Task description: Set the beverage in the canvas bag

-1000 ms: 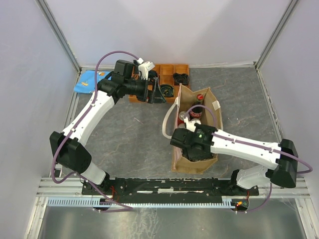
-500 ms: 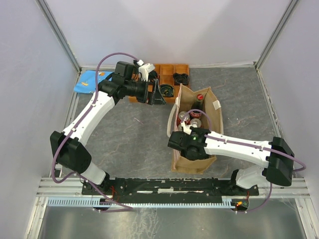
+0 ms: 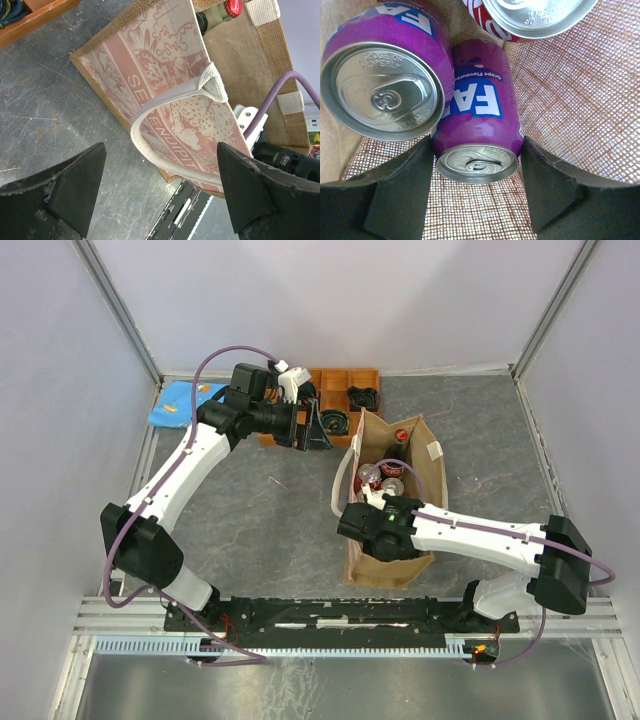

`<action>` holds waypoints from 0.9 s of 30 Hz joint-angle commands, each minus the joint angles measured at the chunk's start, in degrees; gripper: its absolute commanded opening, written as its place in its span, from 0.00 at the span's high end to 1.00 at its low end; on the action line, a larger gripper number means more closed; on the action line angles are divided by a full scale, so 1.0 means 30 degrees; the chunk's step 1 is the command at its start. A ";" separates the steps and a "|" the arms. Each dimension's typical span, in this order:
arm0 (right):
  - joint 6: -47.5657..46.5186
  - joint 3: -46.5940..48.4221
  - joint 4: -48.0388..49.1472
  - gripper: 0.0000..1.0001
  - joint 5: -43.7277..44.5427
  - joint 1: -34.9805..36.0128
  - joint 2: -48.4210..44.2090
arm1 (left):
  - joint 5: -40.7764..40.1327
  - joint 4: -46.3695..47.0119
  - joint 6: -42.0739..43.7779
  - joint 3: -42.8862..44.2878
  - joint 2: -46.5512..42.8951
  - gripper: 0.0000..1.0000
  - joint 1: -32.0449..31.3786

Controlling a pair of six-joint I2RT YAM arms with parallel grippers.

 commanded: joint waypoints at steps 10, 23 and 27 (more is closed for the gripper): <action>-0.0599 0.1643 -0.1214 0.28 -0.1004 0.0239 0.0188 | 0.0162 0.0443 0.0029 0.0270 -0.0517 0.03 -0.0087; -0.1365 0.4722 -0.3513 0.06 -0.0306 0.0239 0.0570 | 0.0515 0.0448 0.0253 0.0362 -0.0333 0.03 -0.0079; -0.1332 0.5435 -0.4031 0.03 0.0270 0.0253 0.0463 | 0.0563 0.0447 0.0282 0.0418 -0.0357 0.03 -0.0074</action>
